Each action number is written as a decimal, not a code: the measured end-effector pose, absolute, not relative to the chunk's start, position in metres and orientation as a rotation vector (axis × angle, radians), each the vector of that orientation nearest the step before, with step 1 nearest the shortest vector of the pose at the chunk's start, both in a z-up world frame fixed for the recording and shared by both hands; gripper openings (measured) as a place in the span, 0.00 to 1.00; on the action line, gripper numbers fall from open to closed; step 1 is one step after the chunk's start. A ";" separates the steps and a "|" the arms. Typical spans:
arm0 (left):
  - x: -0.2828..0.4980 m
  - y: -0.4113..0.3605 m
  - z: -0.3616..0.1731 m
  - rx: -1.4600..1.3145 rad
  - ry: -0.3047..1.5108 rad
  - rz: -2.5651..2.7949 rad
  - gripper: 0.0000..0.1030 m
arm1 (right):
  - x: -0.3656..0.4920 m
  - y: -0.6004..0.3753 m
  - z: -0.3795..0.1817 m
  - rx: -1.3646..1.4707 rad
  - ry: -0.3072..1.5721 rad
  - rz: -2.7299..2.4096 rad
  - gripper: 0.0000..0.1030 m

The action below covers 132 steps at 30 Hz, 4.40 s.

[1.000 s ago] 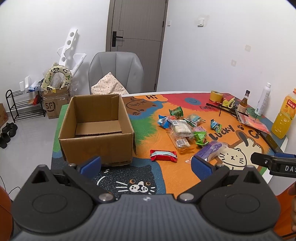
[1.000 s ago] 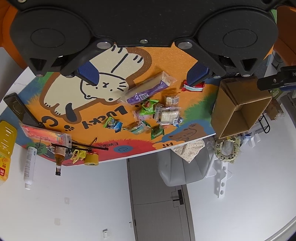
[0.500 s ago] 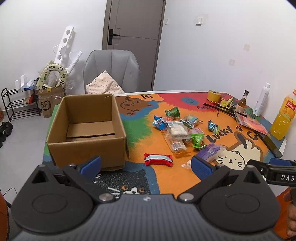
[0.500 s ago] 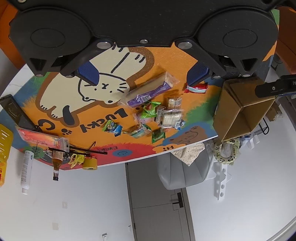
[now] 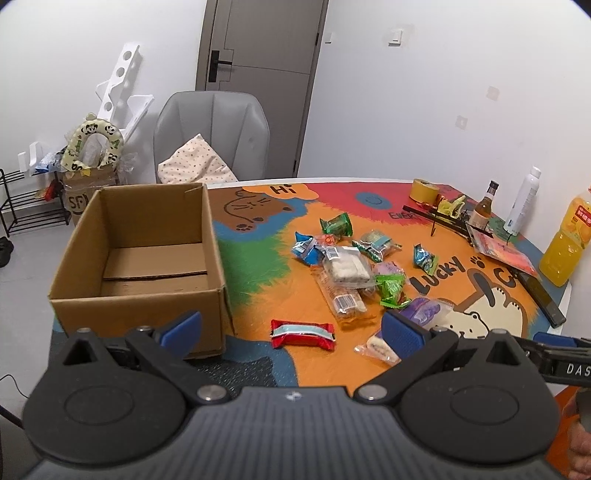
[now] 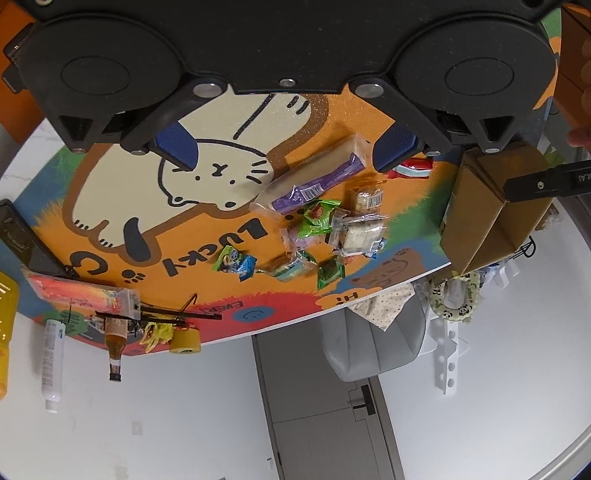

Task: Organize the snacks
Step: 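Grasp the red-and-blue bar with the left tool while the right tool grasps the purple-wrapped bread, then carry the red bar and purple bread over the cardboard box with both tools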

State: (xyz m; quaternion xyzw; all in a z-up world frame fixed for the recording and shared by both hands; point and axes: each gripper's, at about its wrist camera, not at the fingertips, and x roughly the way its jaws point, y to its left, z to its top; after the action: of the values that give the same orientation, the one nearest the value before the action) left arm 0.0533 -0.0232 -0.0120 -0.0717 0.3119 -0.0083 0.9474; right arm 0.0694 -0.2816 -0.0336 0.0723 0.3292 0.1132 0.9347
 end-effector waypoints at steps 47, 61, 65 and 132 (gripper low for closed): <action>0.143 -0.041 -0.100 -0.170 0.765 0.030 0.83 | 0.170 -0.231 -0.103 0.100 0.804 0.244 0.82; 0.146 -0.057 -0.108 -0.085 0.755 0.075 0.63 | 0.157 -0.264 -0.100 0.096 0.820 0.157 0.71; 0.142 -0.059 -0.107 -0.081 0.757 0.063 0.53 | 0.157 -0.252 -0.102 0.059 0.826 0.157 0.74; 0.124 0.051 0.017 -0.200 0.492 0.030 0.13 | 0.171 -0.144 -0.008 0.252 0.600 0.457 0.27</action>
State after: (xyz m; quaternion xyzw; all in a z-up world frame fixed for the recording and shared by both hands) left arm 0.1240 0.0510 0.0166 -0.0990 0.2433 0.0150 0.9648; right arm 0.1715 -0.1445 -0.0079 0.1226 0.2920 0.2227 0.9220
